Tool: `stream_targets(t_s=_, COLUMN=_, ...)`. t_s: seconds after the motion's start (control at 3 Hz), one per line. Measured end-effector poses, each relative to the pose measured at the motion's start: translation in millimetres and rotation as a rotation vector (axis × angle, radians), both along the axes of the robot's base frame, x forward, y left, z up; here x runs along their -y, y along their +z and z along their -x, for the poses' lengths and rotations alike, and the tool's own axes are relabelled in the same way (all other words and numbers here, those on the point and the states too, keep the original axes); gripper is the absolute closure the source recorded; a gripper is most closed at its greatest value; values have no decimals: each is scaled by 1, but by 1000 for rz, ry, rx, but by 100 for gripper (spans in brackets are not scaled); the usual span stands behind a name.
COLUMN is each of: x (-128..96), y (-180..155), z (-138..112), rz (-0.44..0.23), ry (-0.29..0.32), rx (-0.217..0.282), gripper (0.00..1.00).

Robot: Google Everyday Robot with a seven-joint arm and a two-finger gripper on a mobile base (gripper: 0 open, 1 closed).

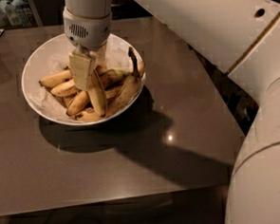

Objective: Pick banana from white bowl

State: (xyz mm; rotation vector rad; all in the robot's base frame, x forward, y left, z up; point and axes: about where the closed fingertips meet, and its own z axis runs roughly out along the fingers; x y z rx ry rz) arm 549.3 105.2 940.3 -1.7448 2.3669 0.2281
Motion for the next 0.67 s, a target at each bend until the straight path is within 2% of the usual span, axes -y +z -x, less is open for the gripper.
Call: stream_targets(t_s=0.67, x=0, y=0, z=0, rz=0, ry=0, rx=0, gripper=99)
